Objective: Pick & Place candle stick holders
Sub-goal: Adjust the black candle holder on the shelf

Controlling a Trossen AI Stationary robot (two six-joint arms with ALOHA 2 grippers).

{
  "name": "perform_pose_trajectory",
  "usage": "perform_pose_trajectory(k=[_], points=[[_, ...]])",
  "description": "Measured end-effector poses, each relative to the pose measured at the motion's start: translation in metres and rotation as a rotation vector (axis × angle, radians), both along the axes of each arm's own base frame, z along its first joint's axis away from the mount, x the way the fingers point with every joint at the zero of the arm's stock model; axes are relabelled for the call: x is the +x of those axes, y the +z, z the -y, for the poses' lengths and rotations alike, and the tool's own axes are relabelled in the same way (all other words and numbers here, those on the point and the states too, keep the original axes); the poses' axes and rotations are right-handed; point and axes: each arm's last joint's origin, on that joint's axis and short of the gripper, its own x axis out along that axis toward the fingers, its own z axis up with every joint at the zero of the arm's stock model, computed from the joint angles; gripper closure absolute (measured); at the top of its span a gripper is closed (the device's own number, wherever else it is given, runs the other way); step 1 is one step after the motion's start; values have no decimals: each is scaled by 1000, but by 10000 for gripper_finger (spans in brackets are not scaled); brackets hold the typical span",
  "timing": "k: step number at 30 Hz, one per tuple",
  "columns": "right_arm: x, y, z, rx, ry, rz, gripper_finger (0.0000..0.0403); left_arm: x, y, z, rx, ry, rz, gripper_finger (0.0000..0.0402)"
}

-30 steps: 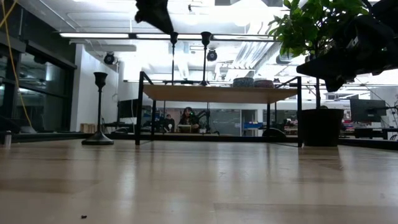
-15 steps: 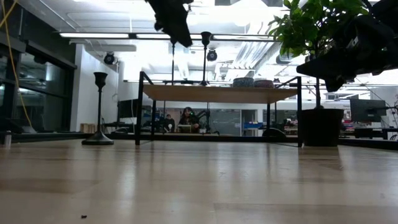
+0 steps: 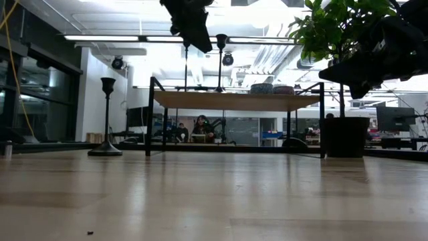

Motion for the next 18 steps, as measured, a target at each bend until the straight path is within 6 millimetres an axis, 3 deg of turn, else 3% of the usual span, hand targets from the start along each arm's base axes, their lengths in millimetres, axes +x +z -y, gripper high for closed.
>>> perform_pose_trajectory(k=[9, 18], points=[[0, 0, 0, 0, 0, 0, 400, 4, -2, -5, 30, 50, 15, 154], [0, 0, 0, 0, -1, 1, 400, 10, -18, -20, 7, 27, 133, 143]])
